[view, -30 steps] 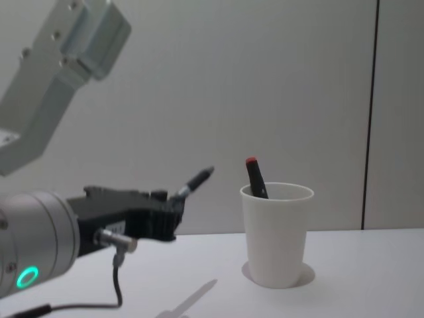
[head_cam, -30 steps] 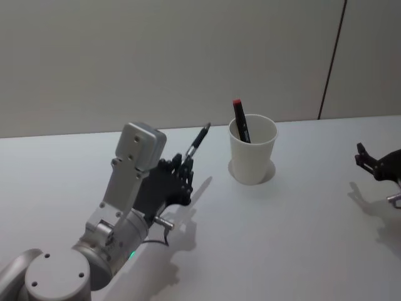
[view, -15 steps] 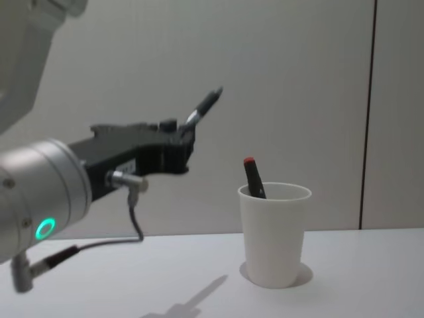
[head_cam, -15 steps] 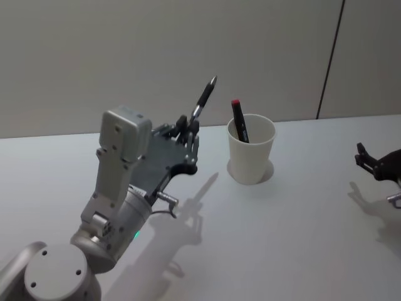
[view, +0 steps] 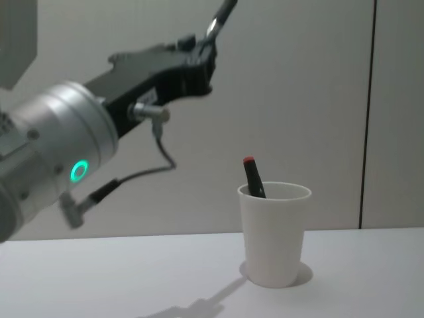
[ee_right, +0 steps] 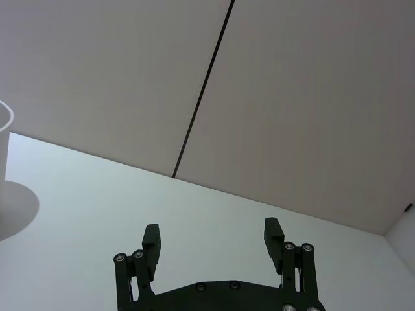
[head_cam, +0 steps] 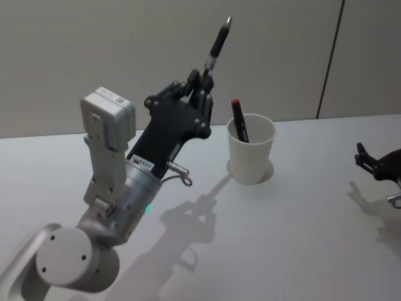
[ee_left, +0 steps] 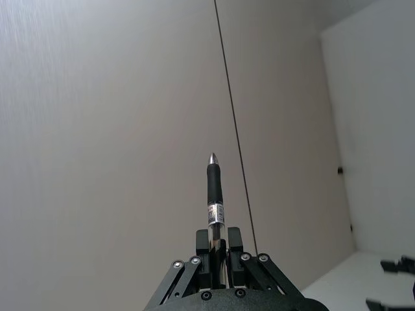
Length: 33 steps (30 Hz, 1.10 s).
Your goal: Place the pen into the pen holder.
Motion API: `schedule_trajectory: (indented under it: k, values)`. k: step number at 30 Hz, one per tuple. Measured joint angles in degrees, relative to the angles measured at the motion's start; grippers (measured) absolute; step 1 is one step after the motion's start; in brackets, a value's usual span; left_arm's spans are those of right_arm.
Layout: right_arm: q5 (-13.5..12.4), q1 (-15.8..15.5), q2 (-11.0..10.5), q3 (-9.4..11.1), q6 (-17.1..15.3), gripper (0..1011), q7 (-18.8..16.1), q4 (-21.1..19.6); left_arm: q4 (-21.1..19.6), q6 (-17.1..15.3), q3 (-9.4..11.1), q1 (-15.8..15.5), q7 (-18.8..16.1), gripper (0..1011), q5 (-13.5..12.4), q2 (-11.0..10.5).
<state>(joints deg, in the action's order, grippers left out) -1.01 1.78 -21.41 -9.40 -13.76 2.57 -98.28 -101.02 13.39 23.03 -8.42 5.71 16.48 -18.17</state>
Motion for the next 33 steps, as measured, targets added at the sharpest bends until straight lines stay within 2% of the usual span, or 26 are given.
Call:
schedule_trajectory:
  k: [6, 9, 11, 18, 25, 33]
  values:
    - [-1.4, -0.1, 0.4, 0.1, 0.9, 1002, -0.4, 0.1, 2.8, 6.5, -0.1, -2.5, 3.3, 166, 1.6, 2.3]
    - [-2.2, -0.1, 0.6, 0.1, 1.4, 1002, -0.7, 0.1, 4.0, 8.7, -0.1, -3.5, 4.5, 166, 2.2, 3.3]
    - [-3.6, 0.0, 1.0, 0.1, 2.2, 1001, -1.3, 0.1, 5.7, 11.8, -0.1, -5.0, 6.5, 166, 3.4, 4.6]
    - [-6.8, 0.3, 1.8, 0.1, 4.2, 1002, -3.0, -0.2, 9.4, 18.3, -0.2, -8.4, 11.0, 166, 6.5, 7.4]
    - [-11.2, 0.9, 3.1, 0.0, 6.8, 1002, -5.7, -1.1, 11.8, 22.0, -0.2, -10.6, 13.9, 166, 8.5, 9.2]
    - [-16.3, 1.9, 4.6, -0.3, 9.5, 1002, -9.0, -2.0, 12.2, 21.8, -0.4, -11.0, 15.0, 166, 8.7, 9.5]
